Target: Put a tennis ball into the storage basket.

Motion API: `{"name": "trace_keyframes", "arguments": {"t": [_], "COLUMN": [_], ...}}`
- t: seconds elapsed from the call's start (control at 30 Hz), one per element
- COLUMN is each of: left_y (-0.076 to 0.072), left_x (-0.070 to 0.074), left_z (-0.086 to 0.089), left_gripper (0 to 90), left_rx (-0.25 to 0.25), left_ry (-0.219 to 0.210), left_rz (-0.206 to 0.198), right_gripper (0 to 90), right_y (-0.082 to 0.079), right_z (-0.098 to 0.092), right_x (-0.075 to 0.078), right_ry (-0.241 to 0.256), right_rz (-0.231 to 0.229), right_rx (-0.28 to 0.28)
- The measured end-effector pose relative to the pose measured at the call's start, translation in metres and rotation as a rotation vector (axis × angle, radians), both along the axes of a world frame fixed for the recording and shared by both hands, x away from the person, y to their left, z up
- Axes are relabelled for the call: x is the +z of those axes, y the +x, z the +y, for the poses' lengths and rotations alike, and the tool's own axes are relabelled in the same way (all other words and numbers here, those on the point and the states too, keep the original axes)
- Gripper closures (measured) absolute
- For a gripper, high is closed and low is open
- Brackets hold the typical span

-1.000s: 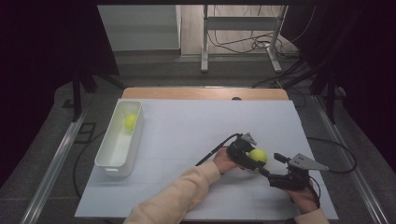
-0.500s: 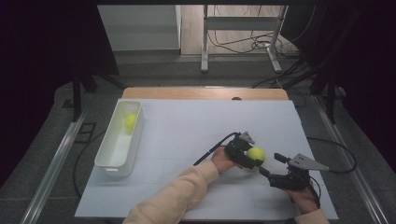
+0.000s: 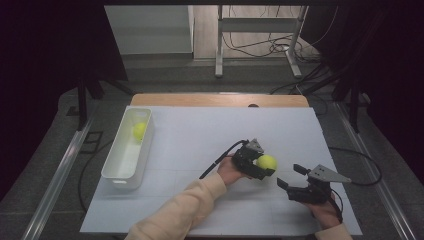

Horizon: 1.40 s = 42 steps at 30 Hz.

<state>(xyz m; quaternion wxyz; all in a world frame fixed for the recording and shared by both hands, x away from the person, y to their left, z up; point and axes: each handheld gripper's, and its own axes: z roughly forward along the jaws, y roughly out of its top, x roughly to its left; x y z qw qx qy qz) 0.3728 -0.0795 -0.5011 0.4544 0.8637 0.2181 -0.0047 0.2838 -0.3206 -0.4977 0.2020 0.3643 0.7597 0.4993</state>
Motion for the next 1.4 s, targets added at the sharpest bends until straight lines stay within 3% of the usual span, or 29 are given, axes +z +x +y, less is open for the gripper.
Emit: {"name": "trace_keyframes", "arguments": {"t": [0.53, 1.07, 1.23, 1.33, 1.4], "left_y": [-0.009, -0.017, -0.018, -0.019, -0.02], "left_x": [0.01, 0.018, 0.02, 0.023, 0.026], "left_z": [0.029, 0.045, 0.056, 0.061, 0.065], "left_gripper": [26.7, 26.6, 26.6, 26.6, 26.6], "left_rx": [0.04, 0.057, 0.072, 0.066, 0.07], "left_ry": [-0.045, -0.059, -0.067, -0.08, -0.082], "left_rz": [-0.026, -0.048, -0.049, -0.029, -0.042], "right_gripper": [14.9, 14.8, 14.8, 14.8, 14.8], "right_y": [0.001, 0.001, 0.001, 0.001, 0.001], "right_z": [0.002, 0.002, 0.003, 0.003, 0.003], "right_x": [-0.002, -0.003, -0.003, -0.003, -0.003], "right_ry": [-0.011, -0.022, -0.026, -0.03, -0.031], "right_rz": [0.009, 0.014, 0.015, 0.015, 0.015], "right_rx": [-0.002, 0.002, 0.0, -0.002, -0.002]}}
